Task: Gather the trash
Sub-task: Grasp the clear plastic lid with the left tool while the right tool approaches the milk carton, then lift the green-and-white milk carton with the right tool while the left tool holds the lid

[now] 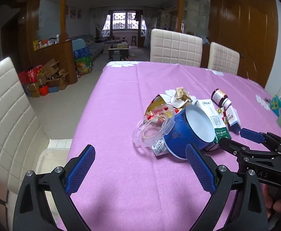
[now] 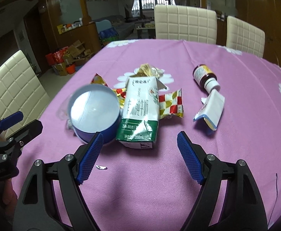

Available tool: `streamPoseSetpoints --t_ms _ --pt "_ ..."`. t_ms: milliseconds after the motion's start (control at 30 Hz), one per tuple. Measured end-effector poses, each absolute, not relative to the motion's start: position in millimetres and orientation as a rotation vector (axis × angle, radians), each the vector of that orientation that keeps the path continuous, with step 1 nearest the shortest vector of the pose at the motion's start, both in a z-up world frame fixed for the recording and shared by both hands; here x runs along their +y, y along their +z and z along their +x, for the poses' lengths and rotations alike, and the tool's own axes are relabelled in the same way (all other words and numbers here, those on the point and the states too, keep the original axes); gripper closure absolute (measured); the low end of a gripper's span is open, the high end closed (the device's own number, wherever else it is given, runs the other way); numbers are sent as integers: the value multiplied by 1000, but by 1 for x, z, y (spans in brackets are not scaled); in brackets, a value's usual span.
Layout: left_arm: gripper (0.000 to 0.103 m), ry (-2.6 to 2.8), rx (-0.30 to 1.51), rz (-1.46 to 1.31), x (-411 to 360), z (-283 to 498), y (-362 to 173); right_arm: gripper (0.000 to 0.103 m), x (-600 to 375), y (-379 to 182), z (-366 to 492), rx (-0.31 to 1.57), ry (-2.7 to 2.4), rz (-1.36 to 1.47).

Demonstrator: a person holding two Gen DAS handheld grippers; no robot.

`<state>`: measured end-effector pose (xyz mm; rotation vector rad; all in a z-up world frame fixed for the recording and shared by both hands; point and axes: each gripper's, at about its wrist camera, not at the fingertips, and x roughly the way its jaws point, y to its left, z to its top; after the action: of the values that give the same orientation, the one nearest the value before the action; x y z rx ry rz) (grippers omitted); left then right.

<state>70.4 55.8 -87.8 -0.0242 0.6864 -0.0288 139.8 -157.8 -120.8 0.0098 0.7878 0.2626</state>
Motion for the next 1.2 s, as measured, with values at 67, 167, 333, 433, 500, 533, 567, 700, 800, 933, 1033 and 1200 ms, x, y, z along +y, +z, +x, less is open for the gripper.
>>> streamPoseSetpoints --t_ms 67,167,333,433,500,533,567,700,800,933,1033,1200 --pt "10 -31 694 -2 53 76 -91 24 -158 -125 144 804 268 19" --pt "10 -14 708 47 48 87 -97 24 -158 -132 149 821 270 17" --pt "10 18 728 121 40 106 -105 24 -160 -140 160 848 262 28" --pt "10 18 736 131 40 115 -109 24 -161 -143 165 854 258 34" --pt "11 20 732 126 41 119 -109 28 -160 -144 168 857 258 34" --pt "14 18 731 123 42 121 -109 33 -159 -145 170 860 259 31" --pt "19 13 732 119 42 123 -109 39 -159 -146 171 863 259 28" --pt "39 -13 761 107 39 130 -118 50 -154 -152 175 872 266 12" --pt "58 -48 755 85 39 130 -117 50 -152 -153 175 873 272 13" --pt "80 -69 753 89 34 127 -116 50 -155 -151 173 862 262 26" --pt "90 -62 746 82 36 122 -113 50 -157 -150 169 855 254 32" --pt "92 -58 743 24 47 114 -106 51 -157 -140 157 828 251 24"
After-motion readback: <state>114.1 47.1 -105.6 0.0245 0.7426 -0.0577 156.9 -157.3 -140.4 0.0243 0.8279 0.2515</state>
